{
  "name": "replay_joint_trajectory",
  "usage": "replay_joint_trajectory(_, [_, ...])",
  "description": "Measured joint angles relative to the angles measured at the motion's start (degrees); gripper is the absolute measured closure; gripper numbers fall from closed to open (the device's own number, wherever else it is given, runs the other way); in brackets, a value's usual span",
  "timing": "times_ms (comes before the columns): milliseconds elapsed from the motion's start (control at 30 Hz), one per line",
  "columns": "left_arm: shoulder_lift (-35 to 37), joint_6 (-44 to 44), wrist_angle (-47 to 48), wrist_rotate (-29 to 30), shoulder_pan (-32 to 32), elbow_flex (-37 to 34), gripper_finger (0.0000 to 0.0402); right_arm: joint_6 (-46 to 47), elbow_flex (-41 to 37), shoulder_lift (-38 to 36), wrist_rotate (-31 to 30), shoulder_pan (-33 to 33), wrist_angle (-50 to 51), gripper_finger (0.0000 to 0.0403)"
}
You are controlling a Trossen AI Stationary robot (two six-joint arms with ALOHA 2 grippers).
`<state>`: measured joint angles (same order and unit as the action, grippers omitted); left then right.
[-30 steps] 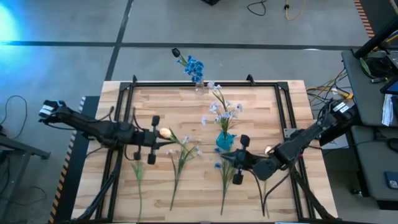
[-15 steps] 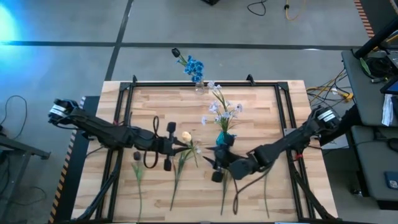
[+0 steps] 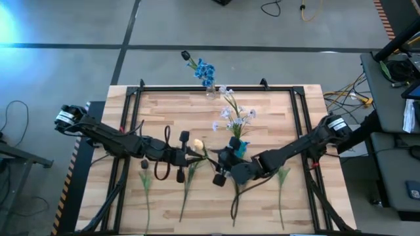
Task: Sort flowers into vase by color
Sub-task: Put the top white tulip into the blue vase
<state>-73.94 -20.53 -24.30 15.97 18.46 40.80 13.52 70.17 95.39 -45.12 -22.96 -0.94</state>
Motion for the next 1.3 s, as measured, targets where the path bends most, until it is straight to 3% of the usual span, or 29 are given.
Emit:
replay_joint_trajectory(333, [0.05, -0.61, -0.22, -0.01, 0.0, 0.44, 0.0401, -1.43, -0.04, 0.0, 5.97, 1.2, -2.87, 0.0267])
replay_joint_trajectory(533, [0.05, -0.47, -0.23, -0.08, 0.11, 0.42, 0.0401, -3.6, -0.07, 0.0, 6.58, 1.58, -4.04, 0.0283])
replay_joint_trajectory(833, [0.07, 2.98, -0.2, -0.01, 0.11, -0.07, 0.0397, -6.65, -0.07, 0.0, 6.06, 1.44, -4.11, 0.0384])
replay_joint_trajectory(1300, [0.2, 6.59, -1.26, -0.01, 0.3, -4.09, 0.0281, -12.08, -0.15, -4.65, -2.03, -2.74, -3.63, 0.0389])
